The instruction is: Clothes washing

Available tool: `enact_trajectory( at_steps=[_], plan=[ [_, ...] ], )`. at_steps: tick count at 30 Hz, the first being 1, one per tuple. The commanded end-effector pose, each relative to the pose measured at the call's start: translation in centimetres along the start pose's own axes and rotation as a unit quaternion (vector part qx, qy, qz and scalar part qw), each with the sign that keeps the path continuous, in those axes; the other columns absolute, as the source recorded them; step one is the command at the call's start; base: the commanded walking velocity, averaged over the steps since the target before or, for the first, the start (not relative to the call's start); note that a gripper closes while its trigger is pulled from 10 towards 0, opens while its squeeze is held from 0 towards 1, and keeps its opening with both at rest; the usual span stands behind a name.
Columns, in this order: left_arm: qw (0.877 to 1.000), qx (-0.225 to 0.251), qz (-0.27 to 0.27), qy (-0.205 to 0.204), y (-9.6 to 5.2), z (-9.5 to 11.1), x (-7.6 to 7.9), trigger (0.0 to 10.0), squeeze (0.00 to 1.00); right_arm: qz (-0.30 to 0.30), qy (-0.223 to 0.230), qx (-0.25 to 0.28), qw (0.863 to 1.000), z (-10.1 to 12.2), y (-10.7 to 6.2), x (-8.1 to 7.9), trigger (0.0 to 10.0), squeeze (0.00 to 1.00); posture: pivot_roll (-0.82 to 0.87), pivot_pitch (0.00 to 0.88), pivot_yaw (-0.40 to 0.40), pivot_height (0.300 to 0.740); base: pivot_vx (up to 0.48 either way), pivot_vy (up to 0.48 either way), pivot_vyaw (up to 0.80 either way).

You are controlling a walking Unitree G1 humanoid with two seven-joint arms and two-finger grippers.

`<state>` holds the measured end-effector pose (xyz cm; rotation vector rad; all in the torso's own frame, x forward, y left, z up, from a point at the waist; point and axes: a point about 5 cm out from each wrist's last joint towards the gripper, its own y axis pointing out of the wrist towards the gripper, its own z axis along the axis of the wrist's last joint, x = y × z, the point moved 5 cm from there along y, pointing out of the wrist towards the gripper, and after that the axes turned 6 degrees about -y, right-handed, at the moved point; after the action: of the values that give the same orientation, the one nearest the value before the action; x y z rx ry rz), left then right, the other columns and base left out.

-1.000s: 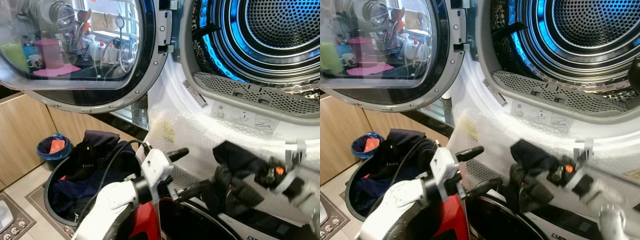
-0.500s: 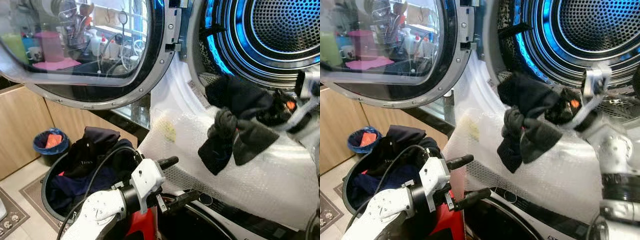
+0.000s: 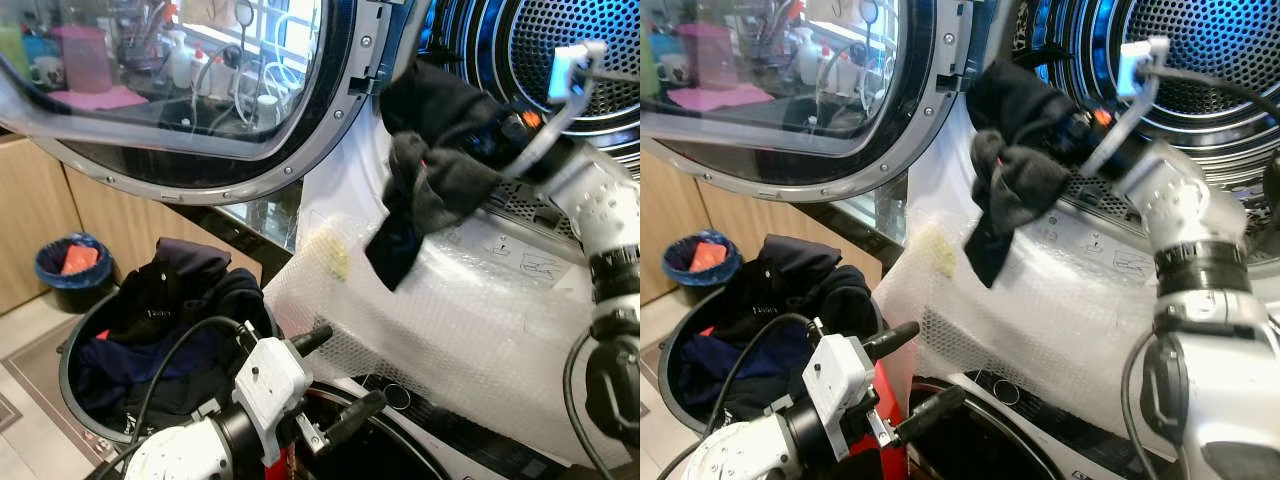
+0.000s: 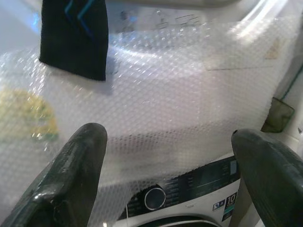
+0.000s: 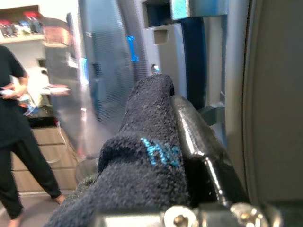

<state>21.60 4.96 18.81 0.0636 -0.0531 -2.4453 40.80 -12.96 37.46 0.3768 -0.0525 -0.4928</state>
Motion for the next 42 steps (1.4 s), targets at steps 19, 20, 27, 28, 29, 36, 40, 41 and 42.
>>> enact_trajectory(
  at_steps=[19, 20, 27, 28, 29, 36, 40, 41, 42],
  plan=[
    [0.996, -0.024, 0.049, -0.069, -2.2, 0.6, 2.7, 10.0, 0.00, -0.239, -0.075, -0.004, 0.968, 4.0, -0.4, 5.1, 10.0, 0.00, 0.24, 0.135, -0.283, 0.740, 0.000, 0.000, 0.00],
    [0.996, -0.025, 0.050, -0.070, -2.2, 0.6, 2.7, 10.0, 0.00, -0.248, -0.078, -0.002, 0.966, 4.3, -0.8, 5.3, 10.0, 0.00, 0.24, 0.133, -0.282, 0.740, 0.000, 0.000, 0.00],
    [0.995, -0.029, 0.057, -0.076, -2.2, 0.6, 2.8, 10.0, 0.00, -0.294, -0.086, 0.013, 0.952, 5.3, -2.3, 6.4, 10.0, 0.00, 0.24, 0.128, -0.280, 0.740, 0.000, 0.000, 0.00],
    [0.995, -0.030, 0.058, -0.077, -2.2, 0.6, 2.8, 10.0, 0.00, -0.308, -0.083, 0.016, 0.947, 5.3, -2.2, 6.5, 10.0, 0.00, 0.24, 0.128, -0.275, 0.740, 0.000, 0.000, 0.00],
    [0.995, -0.030, 0.059, -0.078, -2.2, 0.6, 2.8, 10.0, 0.00, -0.320, -0.086, 0.017, 0.943, 5.3, -1.9, 6.6, 10.0, 0.00, 0.24, 0.127, -0.272, 0.740, 0.000, 0.000, 0.00],
    [0.994, -0.030, 0.058, -0.086, -2.0, 0.8, 2.9, 10.0, 0.00, -0.458, -0.132, 0.040, 0.878, 7.8, -1.0, 7.2, 10.0, 0.00, 0.22, 0.119, -0.253, 0.740, 0.000, 0.000, 0.00],
    [0.993, -0.031, 0.062, -0.093, -2.0, 0.7, 3.0, 10.0, 0.00, -0.517, -0.135, 0.082, 0.842, 10.5, -2.1, 7.2, 10.0, 0.00, 0.22, 0.116, -0.253, 0.740, 0.000, 0.000, 0.00],
    [0.993, -0.031, 0.063, -0.096, -2.1, 0.7, 3.0, 10.0, 0.00, -0.526, -0.132, 0.090, 0.835, 11.0, -2.3, 7.2, 10.0, 0.00, 0.22, 0.117, -0.254, 0.740, 0.000, 0.000, 0.00],
    [0.993, -0.032, 0.064, -0.098, -2.1, 0.6, 3.0, 10.0, 0.00, -0.531, -0.127, 0.094, 0.832, 11.2, -2.5, 7.2, 10.0, 0.00, 0.22, 0.117, -0.256, 0.740, 0.000, 0.000, 0.00]
  ],
)
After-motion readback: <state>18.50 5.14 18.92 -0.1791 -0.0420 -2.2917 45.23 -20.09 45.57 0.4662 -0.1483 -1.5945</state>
